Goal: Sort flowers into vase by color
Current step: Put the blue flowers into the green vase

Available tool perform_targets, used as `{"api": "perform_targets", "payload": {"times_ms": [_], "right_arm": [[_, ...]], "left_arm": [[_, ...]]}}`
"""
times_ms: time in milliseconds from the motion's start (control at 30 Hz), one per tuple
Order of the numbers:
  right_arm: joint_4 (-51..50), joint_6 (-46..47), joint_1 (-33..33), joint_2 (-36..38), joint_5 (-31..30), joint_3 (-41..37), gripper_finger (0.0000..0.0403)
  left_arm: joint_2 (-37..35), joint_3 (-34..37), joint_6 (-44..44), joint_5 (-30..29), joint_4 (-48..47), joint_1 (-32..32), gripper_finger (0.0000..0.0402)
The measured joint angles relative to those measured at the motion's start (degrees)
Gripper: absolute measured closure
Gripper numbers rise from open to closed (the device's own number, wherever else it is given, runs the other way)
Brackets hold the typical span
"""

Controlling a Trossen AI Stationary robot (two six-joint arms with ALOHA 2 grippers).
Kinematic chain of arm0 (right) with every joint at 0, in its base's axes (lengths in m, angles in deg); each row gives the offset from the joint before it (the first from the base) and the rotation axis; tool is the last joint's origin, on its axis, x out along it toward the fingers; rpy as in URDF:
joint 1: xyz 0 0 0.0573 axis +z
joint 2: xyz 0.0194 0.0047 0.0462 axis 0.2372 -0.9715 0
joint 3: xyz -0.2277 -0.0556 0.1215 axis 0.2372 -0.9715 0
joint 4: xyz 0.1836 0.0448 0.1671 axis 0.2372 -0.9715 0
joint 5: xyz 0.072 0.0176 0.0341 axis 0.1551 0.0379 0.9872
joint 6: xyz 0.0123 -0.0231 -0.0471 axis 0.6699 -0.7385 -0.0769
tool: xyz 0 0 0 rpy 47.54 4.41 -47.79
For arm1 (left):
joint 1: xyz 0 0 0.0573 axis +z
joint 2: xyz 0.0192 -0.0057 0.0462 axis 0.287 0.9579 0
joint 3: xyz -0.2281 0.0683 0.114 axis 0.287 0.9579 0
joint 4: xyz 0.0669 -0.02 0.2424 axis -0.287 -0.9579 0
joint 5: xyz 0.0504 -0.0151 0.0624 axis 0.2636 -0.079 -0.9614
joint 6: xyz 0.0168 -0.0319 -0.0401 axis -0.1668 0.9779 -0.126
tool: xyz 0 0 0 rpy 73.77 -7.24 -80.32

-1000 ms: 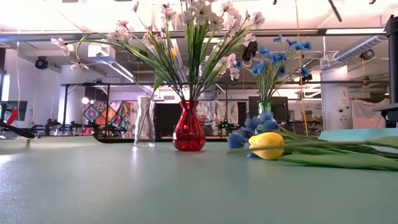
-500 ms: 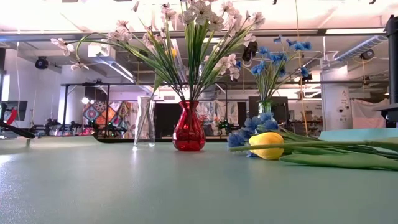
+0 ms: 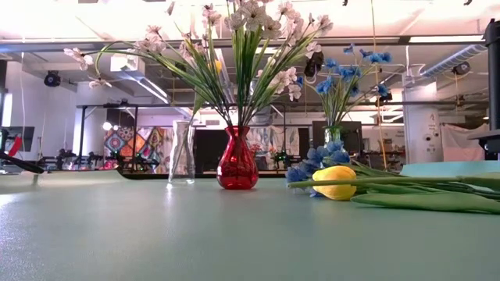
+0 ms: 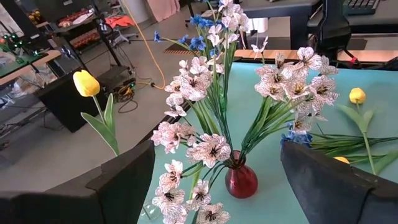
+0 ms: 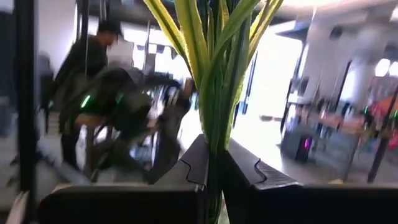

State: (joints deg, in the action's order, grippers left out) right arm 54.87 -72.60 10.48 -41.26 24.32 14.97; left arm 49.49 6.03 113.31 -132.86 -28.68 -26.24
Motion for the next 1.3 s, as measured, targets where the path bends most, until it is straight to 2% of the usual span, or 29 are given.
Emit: {"api": "perform_targets", "payload": {"times_ms": [100,233,400,500,600,700,800,1000,1300], "right_arm": [[4.57,-2.01,-7.77,0.35,7.24,0.01,0.0385],[5.08,-0.61,-20.66,0.74,12.72,1.5,0.0385],[5.16,0.98,-38.67,0.68,14.4,1.83,0.0385],[5.53,8.59,-50.4,0.68,16.3,1.38,0.0385],[5.53,18.94,-61.42,-0.03,26.14,0.0,0.0385],[5.48,27.8,-69.29,-2.52,37.13,-1.14,0.0385],[7.06,29.7,-73.97,-5.11,42.77,-2.92,0.0385],[11.98,28.91,-77.39,-6.53,42.99,-7.07,0.0385],[15.83,28.19,-79.97,-4.68,43.17,-16.24,0.0385]], "left_arm": [[0.0,0.0,-0.93,-1.51,0.0,0.07,0.007],[-0.04,0.0,-3.54,-3.79,-0.02,0.4,0.007],[-0.07,0.0,-7.92,-4.32,-0.01,1.72,0.007],[-0.07,0.0,-9.12,-6.16,-0.04,2.59,0.007],[-0.07,0.0,-10.06,-7.23,-0.07,3.43,0.007],[-0.08,0.0,-10.79,-7.34,-0.07,4.07,0.007],[-0.11,0.0,-10.83,-7.37,0.01,4.22,0.007],[-0.11,0.0,-10.08,-7.34,0.04,4.2,0.007],[-0.13,0.0,-9.83,-7.32,0.28,4.2,0.007]]}}
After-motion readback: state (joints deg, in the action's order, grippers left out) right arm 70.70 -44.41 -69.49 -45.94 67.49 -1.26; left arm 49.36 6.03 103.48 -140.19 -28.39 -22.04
